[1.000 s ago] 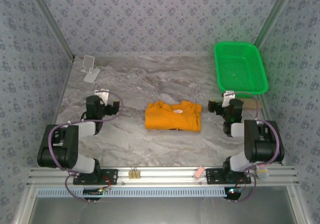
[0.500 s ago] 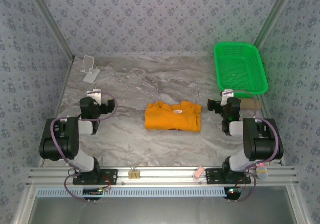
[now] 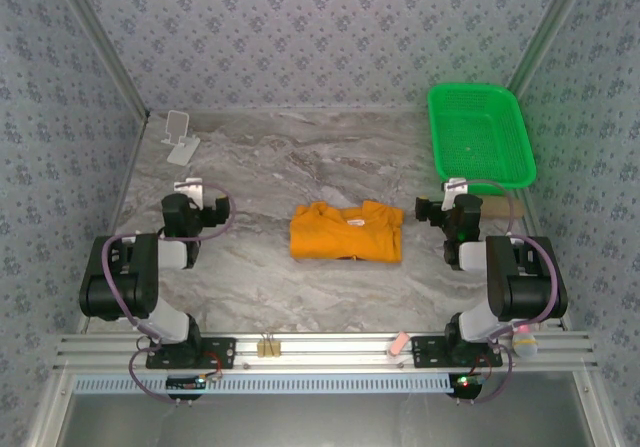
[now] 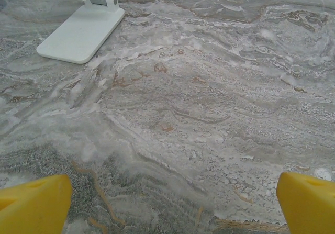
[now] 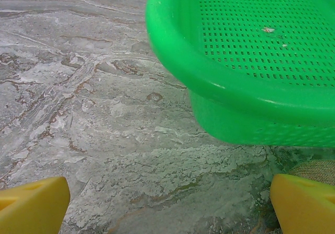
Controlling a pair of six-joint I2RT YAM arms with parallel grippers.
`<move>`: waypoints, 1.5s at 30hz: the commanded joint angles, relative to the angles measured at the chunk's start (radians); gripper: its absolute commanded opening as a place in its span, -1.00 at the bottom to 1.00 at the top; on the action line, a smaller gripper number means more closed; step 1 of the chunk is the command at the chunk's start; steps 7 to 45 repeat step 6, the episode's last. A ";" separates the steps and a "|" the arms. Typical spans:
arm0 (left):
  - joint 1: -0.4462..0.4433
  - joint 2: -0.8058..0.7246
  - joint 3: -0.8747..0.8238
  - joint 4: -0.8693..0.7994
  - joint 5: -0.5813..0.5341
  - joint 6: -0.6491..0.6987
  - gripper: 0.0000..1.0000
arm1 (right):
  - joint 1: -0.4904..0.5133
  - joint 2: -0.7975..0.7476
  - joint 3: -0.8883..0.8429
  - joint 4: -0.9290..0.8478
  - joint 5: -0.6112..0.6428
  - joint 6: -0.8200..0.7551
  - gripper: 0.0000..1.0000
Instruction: Fold the inside-out t-shirt
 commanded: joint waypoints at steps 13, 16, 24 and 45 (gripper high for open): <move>0.000 -0.005 0.016 0.025 -0.017 -0.014 1.00 | 0.000 0.002 0.019 0.011 0.019 0.012 1.00; 0.000 -0.005 0.016 0.025 -0.017 -0.014 1.00 | 0.000 0.002 0.019 0.011 0.019 0.012 1.00; 0.000 -0.005 0.016 0.025 -0.017 -0.014 1.00 | 0.000 0.002 0.019 0.011 0.019 0.012 1.00; 0.000 -0.005 0.016 0.025 -0.017 -0.014 1.00 | 0.000 0.002 0.019 0.011 0.019 0.012 1.00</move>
